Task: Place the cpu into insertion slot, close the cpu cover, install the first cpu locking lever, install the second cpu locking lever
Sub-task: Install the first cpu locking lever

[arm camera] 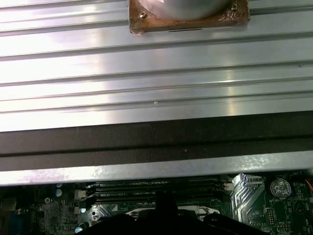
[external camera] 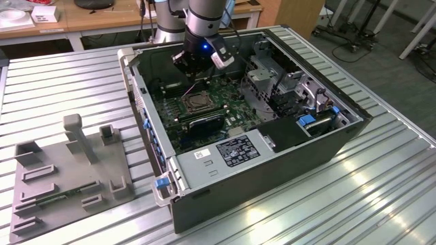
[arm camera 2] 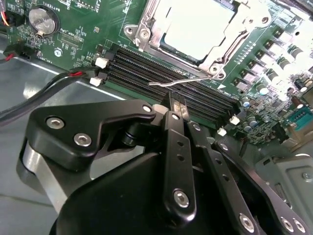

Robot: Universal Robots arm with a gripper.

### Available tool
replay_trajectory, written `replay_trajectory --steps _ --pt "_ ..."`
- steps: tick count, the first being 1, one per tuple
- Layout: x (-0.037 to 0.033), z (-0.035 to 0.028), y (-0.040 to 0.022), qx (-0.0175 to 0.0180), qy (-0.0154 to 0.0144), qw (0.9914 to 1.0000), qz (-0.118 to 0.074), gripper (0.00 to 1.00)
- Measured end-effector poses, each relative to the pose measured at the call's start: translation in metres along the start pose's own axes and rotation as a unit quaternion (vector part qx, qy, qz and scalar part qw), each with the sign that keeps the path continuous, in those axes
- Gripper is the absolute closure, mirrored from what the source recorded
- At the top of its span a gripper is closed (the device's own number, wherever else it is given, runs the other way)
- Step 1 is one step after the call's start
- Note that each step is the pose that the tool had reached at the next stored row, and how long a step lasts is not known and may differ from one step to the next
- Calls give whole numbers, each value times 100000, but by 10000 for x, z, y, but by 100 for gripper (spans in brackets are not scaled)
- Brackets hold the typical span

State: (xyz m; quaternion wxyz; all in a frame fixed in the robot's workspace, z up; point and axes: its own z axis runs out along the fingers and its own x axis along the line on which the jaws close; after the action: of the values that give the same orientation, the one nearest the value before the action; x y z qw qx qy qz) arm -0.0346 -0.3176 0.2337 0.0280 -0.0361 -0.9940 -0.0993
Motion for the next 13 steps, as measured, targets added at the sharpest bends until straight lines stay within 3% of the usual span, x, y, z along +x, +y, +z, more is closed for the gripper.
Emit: replay_trajectory --steps 3,4,7,10,13 --pt "-1 0 -1 1 99 100000 15 89" --pt "-2 2 -1 27 586 99998 113 89" --pt "-4 4 -1 184 2701 99962 551 89" --pt "-4 3 -1 216 2977 99954 614 89" --pt "-13 4 -1 205 3013 99952 644 89"
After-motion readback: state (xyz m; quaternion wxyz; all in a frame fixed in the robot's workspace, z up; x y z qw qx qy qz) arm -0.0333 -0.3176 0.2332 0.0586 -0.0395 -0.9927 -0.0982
